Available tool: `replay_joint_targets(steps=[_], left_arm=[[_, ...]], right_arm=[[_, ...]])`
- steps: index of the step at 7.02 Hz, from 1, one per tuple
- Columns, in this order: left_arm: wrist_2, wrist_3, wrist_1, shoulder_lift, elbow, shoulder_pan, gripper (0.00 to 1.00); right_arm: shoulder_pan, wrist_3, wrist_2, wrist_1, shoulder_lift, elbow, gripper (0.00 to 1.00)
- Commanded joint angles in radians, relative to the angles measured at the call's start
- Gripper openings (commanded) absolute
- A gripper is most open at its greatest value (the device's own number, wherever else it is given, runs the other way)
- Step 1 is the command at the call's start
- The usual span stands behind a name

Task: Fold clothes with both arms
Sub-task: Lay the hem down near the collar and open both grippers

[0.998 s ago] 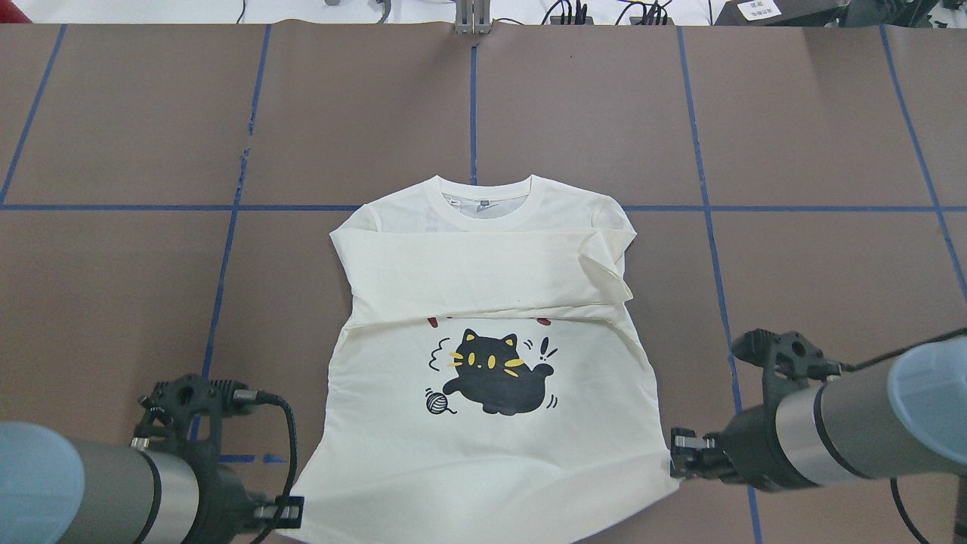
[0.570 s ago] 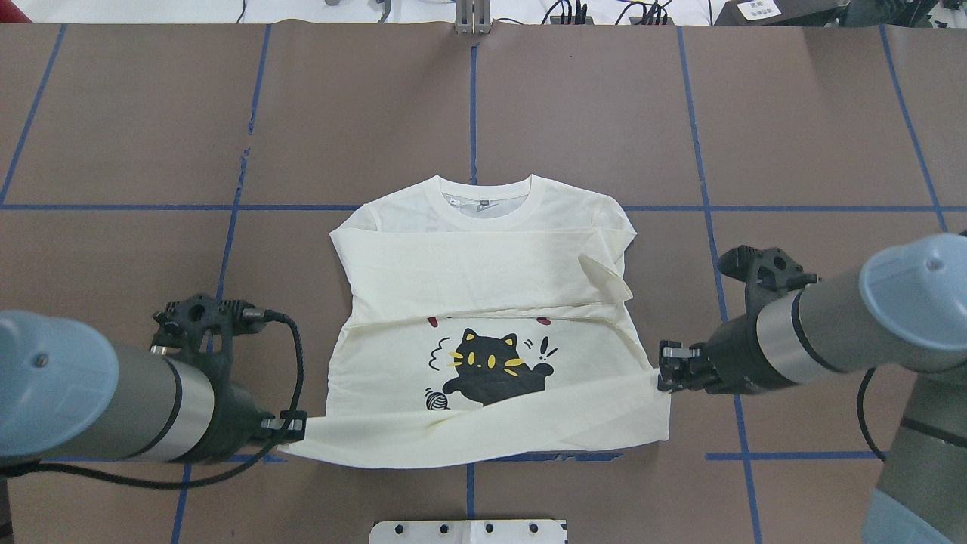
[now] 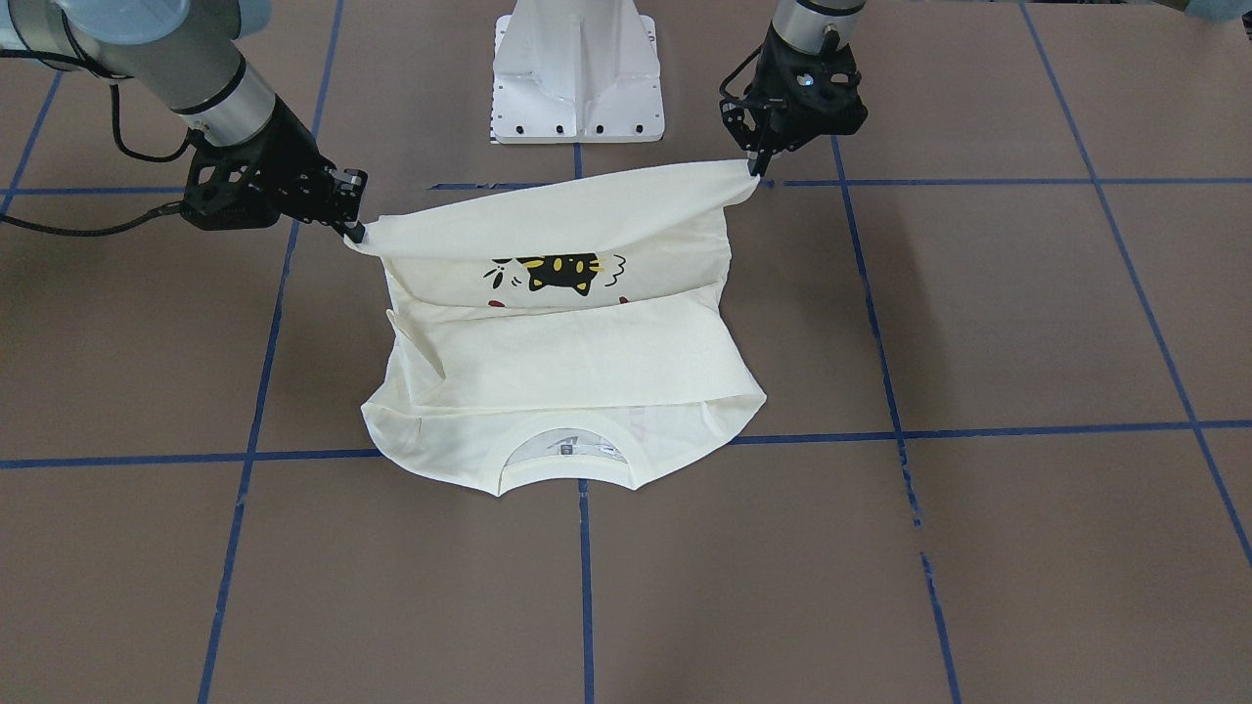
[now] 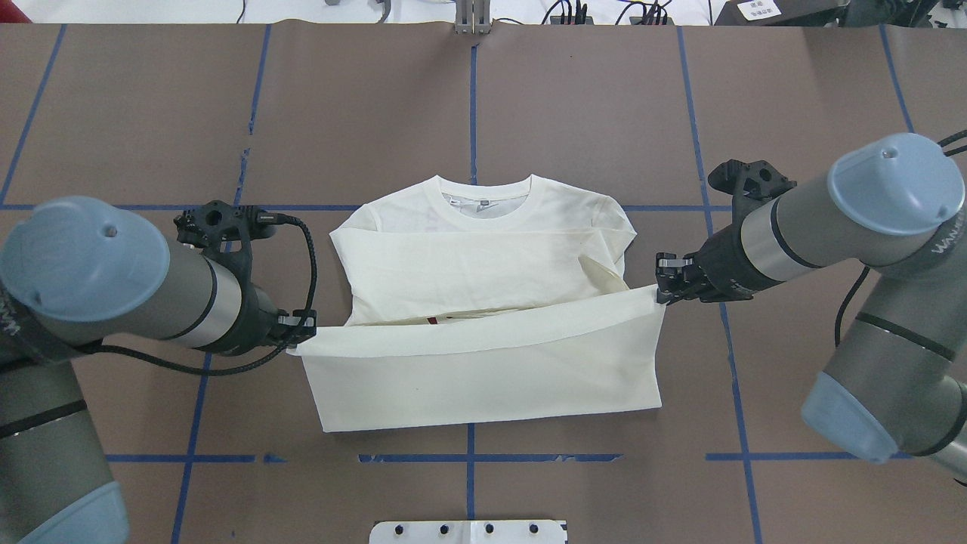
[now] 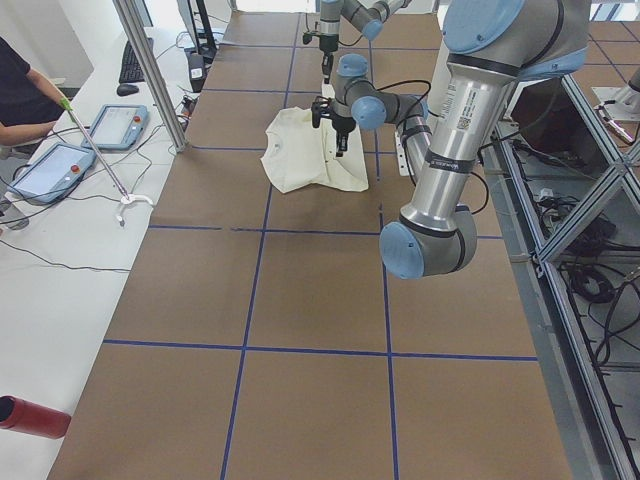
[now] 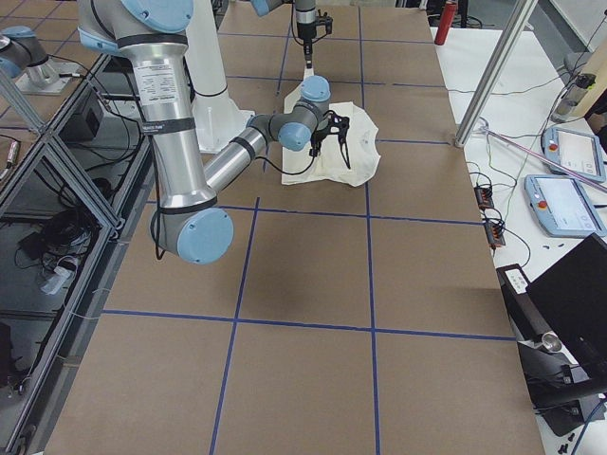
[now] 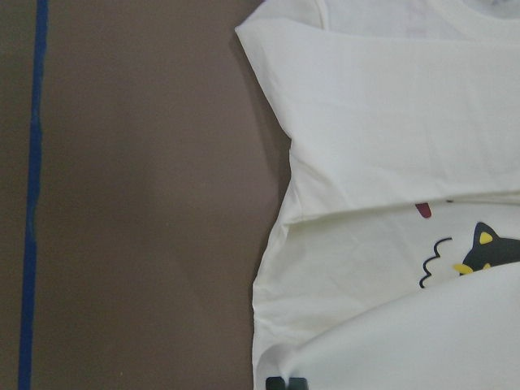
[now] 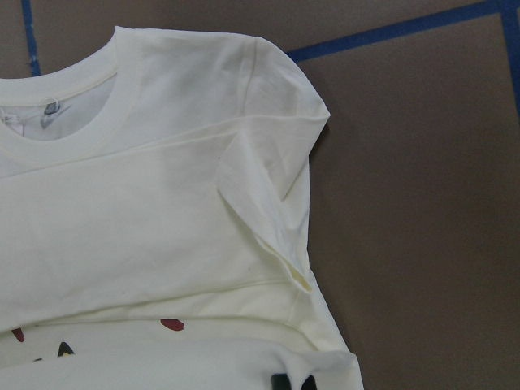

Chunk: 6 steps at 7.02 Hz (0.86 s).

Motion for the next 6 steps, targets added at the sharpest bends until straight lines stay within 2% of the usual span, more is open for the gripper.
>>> replay_joint_targets(steps=[1, 2, 4, 5, 6], left_arm=[[-0.024, 0.022, -0.004, -0.071, 0.124, -0.087, 0.00], [-0.019, 0.022, -0.027, -0.101, 0.196, -0.097, 0.00], [-0.010, 0.016, -0.187, -0.104, 0.365, -0.106, 0.00], [0.020, 0.013, -0.229, -0.105, 0.411, -0.120, 0.00], [0.022, 0.011, -0.264, -0.110, 0.449, -0.123, 0.00]], right_arm=[[0.059, -0.023, 0.003, -0.002, 0.083, -0.093, 0.00], [0.079, -0.034, 0.003, 0.000, 0.098, -0.151, 0.00], [0.111, -0.080, 0.000, 0.000, 0.181, -0.291, 0.00], [0.113, -0.082, -0.003, 0.001, 0.242, -0.379, 0.00], [0.113, -0.082, -0.003, 0.001, 0.279, -0.427, 0.00]])
